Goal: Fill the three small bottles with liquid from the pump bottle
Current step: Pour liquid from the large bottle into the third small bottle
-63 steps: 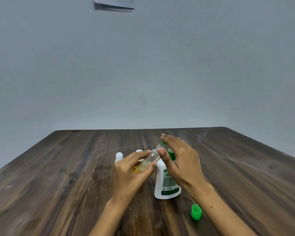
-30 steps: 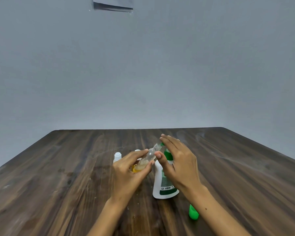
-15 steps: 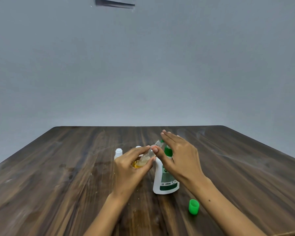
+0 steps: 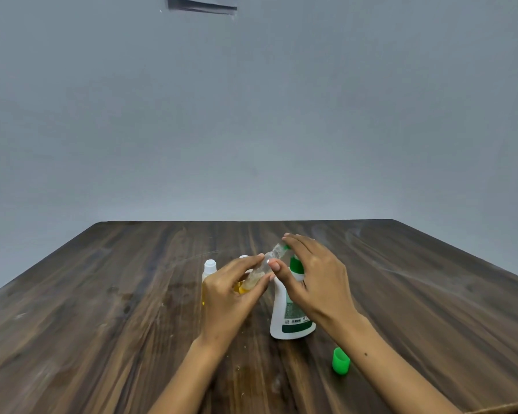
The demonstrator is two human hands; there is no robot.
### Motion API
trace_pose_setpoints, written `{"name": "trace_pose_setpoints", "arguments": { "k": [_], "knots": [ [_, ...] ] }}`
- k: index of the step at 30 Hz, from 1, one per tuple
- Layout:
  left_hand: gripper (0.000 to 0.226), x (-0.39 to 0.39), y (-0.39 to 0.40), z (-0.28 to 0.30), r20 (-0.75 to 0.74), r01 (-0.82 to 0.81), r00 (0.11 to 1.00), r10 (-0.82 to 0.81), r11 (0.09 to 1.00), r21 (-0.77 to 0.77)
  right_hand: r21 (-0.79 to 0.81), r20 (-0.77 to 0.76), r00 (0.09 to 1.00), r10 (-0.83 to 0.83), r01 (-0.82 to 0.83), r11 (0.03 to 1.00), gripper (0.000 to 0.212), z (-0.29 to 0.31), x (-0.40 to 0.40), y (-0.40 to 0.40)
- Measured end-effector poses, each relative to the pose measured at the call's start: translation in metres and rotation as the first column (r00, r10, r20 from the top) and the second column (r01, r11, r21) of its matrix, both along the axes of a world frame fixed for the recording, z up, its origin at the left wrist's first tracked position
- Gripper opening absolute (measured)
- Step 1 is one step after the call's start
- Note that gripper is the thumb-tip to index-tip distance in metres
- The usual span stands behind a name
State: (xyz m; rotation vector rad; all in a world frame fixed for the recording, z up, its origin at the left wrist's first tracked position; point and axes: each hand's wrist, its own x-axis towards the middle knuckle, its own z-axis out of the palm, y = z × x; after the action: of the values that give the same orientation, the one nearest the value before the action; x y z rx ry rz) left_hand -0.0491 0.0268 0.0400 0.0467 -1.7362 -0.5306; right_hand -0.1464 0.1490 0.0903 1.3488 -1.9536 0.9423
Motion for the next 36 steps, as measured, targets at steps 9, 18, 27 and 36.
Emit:
{"name": "trace_pose_setpoints", "arguments": {
  "k": [9,18,27,36],
  "knots": [
    [0.033,-0.0009,0.0009,-0.0002,-0.01,0.003,1.0,-0.003,1.0,-0.016,-0.002,-0.009,1.0,-0.004,0.004,1.0,0.088,0.0002,0.0003,-0.0008],
    [0.038,-0.0011,0.0014,0.0001,-0.025,0.009,1.0,-0.009,1.0,-0.02,-0.02,-0.015,1.0,-0.001,0.001,1.0,0.084,0.0017,-0.0006,0.0009],
    [0.037,-0.002,-0.0012,-0.0023,-0.043,0.015,0.999,-0.014,1.0,0.009,0.075,-0.051,0.999,0.008,-0.004,0.997,0.092,0.0066,-0.0033,0.0021],
    [0.036,-0.0036,-0.001,-0.0032,-0.034,0.021,0.999,-0.021,1.0,-0.004,0.159,-0.049,0.999,-0.002,0.01,0.987,0.1,0.008,-0.0047,0.0061]
  ]
}}
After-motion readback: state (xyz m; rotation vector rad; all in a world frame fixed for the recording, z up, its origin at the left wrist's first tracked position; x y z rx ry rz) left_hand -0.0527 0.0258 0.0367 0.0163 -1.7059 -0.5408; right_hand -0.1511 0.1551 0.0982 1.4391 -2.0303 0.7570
